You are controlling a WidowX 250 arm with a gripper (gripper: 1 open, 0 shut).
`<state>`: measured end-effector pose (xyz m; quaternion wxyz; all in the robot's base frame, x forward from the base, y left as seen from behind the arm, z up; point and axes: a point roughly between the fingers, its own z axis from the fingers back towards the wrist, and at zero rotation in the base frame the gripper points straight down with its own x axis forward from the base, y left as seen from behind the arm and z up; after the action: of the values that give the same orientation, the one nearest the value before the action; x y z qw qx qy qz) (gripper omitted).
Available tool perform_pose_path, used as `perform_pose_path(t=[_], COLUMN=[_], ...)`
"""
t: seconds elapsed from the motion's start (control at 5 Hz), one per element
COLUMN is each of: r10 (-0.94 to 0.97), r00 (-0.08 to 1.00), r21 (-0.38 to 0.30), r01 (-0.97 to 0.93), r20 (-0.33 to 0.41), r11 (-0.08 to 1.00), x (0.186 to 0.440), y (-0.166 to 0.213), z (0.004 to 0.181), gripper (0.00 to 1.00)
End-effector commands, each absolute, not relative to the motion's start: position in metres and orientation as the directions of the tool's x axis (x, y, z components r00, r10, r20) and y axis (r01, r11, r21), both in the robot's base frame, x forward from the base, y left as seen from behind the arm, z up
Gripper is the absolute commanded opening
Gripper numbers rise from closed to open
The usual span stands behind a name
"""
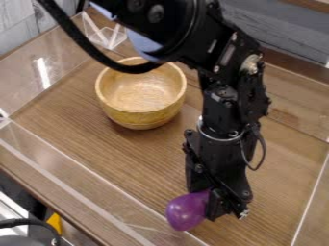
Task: Put the purple eggplant in the brown bowl
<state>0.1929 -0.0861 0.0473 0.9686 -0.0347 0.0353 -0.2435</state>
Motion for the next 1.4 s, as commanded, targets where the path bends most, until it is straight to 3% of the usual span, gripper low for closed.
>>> perform_pose_path(t=[0.0,1.2], r10=[-0.460,-0.415], r00=[0.888,0.910], r21=[-0.078,-0.044], r01=[0.460,0.416], r20=[0.014,0.013], r11=[0.884,0.908], x=[0.204,0.227], y=[-0.087,-0.071], z=[0.066,0.077], gripper=[0.00,0.00])
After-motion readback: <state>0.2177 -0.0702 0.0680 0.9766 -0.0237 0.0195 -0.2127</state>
